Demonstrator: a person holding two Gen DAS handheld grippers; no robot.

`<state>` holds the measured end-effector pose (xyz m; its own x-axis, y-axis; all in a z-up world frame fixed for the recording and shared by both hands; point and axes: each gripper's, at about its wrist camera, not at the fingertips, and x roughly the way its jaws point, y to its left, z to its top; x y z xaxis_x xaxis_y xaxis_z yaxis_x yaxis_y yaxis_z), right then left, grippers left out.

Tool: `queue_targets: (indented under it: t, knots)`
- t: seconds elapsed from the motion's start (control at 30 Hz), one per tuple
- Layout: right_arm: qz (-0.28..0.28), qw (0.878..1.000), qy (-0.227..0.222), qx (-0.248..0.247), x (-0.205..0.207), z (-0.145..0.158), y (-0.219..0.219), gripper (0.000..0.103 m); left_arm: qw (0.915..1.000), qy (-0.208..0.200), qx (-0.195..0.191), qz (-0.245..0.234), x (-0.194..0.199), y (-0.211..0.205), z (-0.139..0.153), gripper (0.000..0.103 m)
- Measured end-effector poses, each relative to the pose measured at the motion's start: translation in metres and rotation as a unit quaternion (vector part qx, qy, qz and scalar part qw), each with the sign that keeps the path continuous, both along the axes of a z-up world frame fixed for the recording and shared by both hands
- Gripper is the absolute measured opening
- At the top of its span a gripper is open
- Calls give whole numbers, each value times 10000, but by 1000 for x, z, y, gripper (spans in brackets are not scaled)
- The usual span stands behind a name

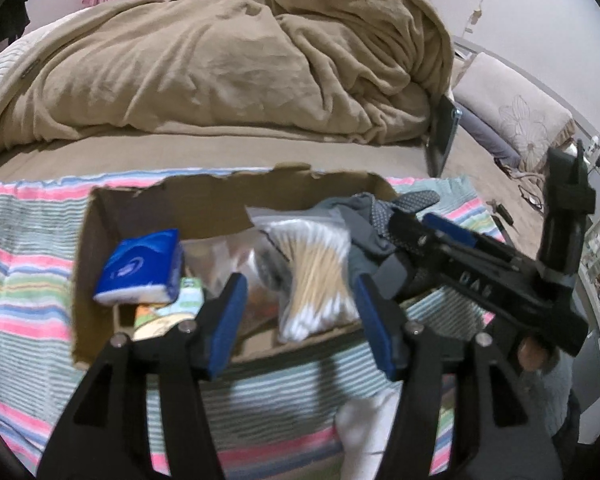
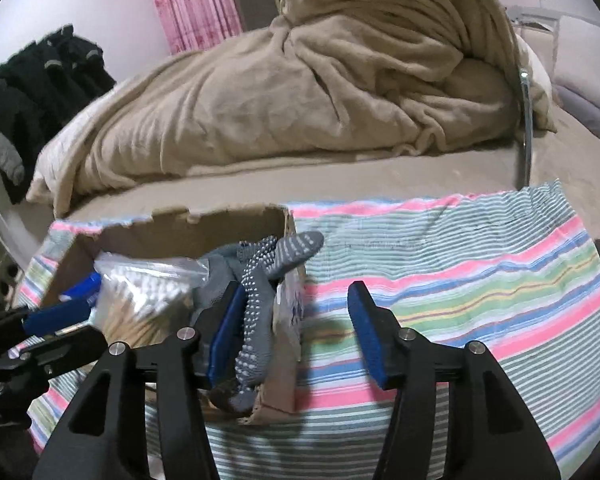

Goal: Organize objects
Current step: 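Lower the swab bag into the box with the left tool while the right tool drops the glove in, then grasp the white sock with the right tool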

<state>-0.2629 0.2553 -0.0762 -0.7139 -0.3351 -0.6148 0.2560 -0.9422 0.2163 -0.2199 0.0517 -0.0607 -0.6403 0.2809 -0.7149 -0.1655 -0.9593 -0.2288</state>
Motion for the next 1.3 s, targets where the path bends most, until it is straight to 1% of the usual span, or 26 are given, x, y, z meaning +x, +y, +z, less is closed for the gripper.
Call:
queue_targets:
  t: [0.07,0.1,0.13,0.17,0.33,0.43,0.57,0.63,0.67,0.7,0.83,1.1,1.23,1.3]
  knots:
    - [-59,9999,97,30,2,2,1,60,10000,18,7,38,5,-4,2,60]
    - [-67,10000,58,43,0,1,0,61,10000,23,22,69,7,-7,3,62]
    - [-75,9999,-22,73,-3,-2,0,61,9999,29,30,98,8,-9,3,68]
    - [-103,9998,-123,127,-7,-6,-1,61,9999,36,41,135,9,-12,4,70]
    - [-210,9982,-447,328,-16,-18,0,61,9996,12,59,262,18,-23,5,70]
    - [-233,9982,-421,353,-13,-17,1,61,9995,17,28,317,26,-28,7,70]
    - [-231,9988,-334,279,-4,-8,4,61,9991,60,-74,420,43,-39,11,71]
    - [-220,9992,-252,211,8,1,6,62,9989,96,-91,453,52,-44,13,72]
    - [-219,9994,-202,192,14,6,7,66,9988,111,-88,473,57,-47,14,74]
    - [-204,9995,-171,173,19,10,7,67,9987,123,-86,488,60,-49,15,74]
    - [-104,9997,-79,208,45,20,2,67,9983,179,-133,547,75,-55,18,75]
    - [274,9990,-267,227,88,24,-18,67,9974,318,-250,601,102,-60,28,76]
    - [500,9975,-400,290,105,22,-31,68,9966,364,-354,642,115,-62,27,81]
    - [610,9964,-495,304,111,17,-37,68,9964,367,-390,651,120,-64,26,81]
